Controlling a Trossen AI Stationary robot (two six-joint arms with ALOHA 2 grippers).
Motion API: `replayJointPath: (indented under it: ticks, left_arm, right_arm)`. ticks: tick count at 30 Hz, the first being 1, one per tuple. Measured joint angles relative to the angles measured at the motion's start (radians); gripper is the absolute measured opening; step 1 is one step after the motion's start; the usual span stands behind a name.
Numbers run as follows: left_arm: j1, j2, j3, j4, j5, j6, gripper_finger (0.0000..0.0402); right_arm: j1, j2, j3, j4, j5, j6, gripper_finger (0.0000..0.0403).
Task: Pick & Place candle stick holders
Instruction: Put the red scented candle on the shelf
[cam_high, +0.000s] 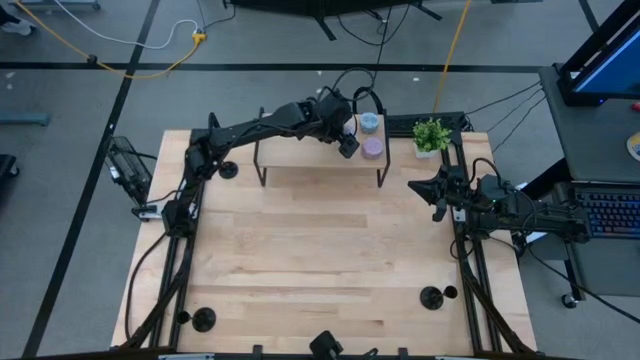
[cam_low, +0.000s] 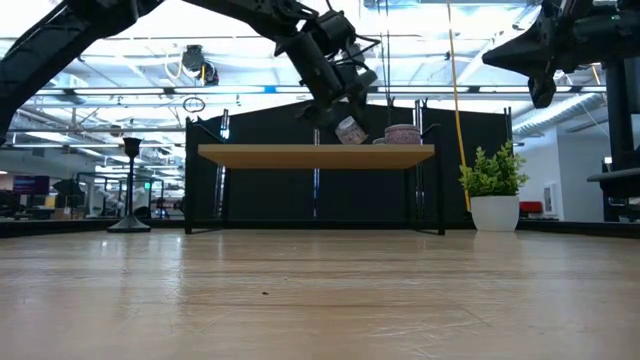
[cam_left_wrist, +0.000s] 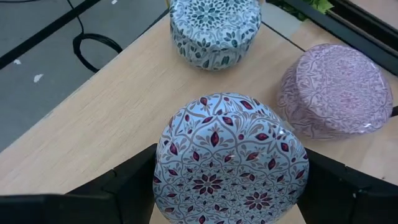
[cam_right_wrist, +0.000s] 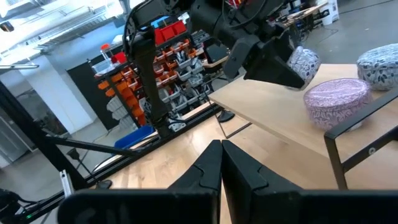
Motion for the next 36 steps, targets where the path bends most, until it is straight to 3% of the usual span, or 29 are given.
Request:
replayJointPath:
  ticks: [36]
  left_arm:
    - [-0.002, 0.039, -0.001, 0.106, 0.032, 0.004, 0.0349]
  right_arm:
    - [0.0, 0.0, 0.0, 0.0, -0.003, 0.008, 0.0002]
